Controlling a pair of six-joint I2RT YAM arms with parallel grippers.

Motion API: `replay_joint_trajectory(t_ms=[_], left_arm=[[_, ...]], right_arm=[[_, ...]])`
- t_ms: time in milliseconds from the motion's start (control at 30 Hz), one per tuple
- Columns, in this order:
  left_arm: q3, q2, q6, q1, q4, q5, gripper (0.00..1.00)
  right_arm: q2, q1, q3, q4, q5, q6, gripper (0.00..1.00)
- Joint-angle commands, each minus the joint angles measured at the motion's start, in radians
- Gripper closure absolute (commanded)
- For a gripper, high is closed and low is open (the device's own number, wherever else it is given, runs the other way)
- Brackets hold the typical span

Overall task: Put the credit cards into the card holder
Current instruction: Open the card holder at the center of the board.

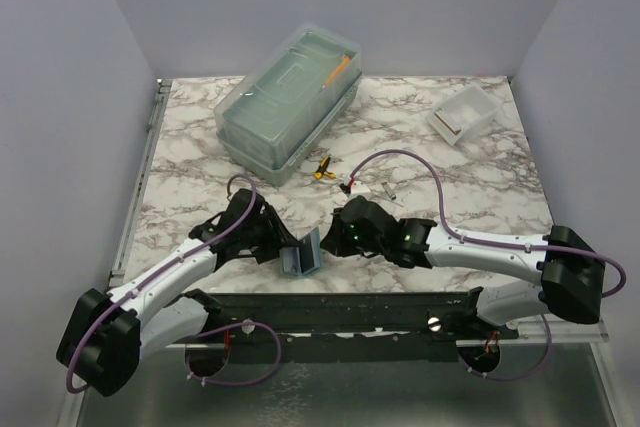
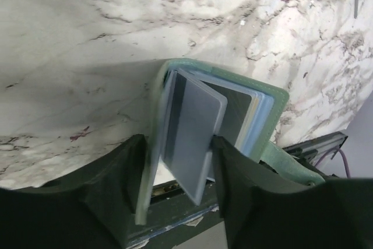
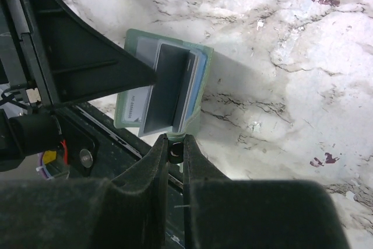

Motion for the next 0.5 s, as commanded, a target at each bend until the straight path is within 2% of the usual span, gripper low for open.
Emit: replay_joint_trajectory(t_ms=[0,100,267,467], left_arm=[[0.021,-0.021,-0.009,0.002,-0.127,-0.063,0.39],[0.075,-0.035,-0.019,0.002,-0.182,-0.089,0.32],[0.166,0.000,-0.018,0.002,-0.292,-0.111,0.32],[0.247,-0.040,0.011,0.002,-0.366,-0.118,0.36]], right_arm=[[-0.015,-0.007,0.022,0.024,-0.027,-0.026,1.00],[-0.012,-0.009,0.022,0.020,-0.023,-0.029,1.00],[-0.006,-0.011,0.021,0.019,-0.027,-0.028,1.00],[-0.011,-0.012,0.027,0.008,-0.021,-0.032,1.00]])
